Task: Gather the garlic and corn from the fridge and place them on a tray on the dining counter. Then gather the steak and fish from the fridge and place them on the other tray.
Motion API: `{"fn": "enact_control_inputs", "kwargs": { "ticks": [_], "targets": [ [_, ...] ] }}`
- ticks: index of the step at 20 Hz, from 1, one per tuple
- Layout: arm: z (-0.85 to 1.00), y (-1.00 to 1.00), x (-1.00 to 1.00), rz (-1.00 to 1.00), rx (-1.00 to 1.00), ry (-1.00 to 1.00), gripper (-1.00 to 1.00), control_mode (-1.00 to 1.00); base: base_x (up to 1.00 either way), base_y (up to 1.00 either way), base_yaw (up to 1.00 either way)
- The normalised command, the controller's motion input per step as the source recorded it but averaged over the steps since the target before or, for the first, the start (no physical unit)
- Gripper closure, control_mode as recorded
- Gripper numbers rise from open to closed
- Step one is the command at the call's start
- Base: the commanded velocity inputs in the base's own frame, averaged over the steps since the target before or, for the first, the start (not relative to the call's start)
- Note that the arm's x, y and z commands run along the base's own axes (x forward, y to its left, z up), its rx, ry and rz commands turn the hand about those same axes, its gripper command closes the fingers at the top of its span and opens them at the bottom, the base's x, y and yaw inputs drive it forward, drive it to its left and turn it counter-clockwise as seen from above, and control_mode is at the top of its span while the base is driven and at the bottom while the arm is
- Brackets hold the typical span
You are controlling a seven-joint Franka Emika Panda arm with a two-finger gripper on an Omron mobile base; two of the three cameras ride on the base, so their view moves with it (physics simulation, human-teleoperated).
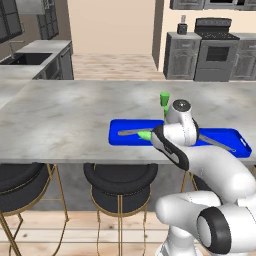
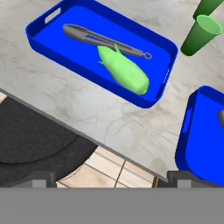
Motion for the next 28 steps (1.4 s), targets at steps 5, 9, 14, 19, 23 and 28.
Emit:
{"fn": "enact_control_inputs", "kwargs": {
  "ticks": [5, 9, 14, 19, 23, 28],
  "targets": [
    [0.00, 0.00, 0.00, 0.00, 0.00, 0.00, -1.00, 1.00, -0.19, -0.04, -0.01],
    [0.00, 0.00, 0.00, 0.00, 0.00, 0.00, -1.00, 1.00, -0.91, -0.21, -0.01],
    [0.00, 0.00, 0.00, 0.00, 0.00, 0.00, -1.00, 1.00, -0.91, -0.40, -0.10],
    [0.00, 0.00, 0.00, 0.00, 0.00, 0.00, -1.00, 1.00, -0.06, -0.20, -0.71],
    [0.00, 0.00, 0.00, 0.00, 0.00, 0.00, -1.00, 1.00, 0.00, -0.10, -0.87],
    [0.00, 0.00, 0.00, 0.00, 0.00, 0.00, -1.00, 1.00, 0.00, -0.03, -0.83]
  ]
}}
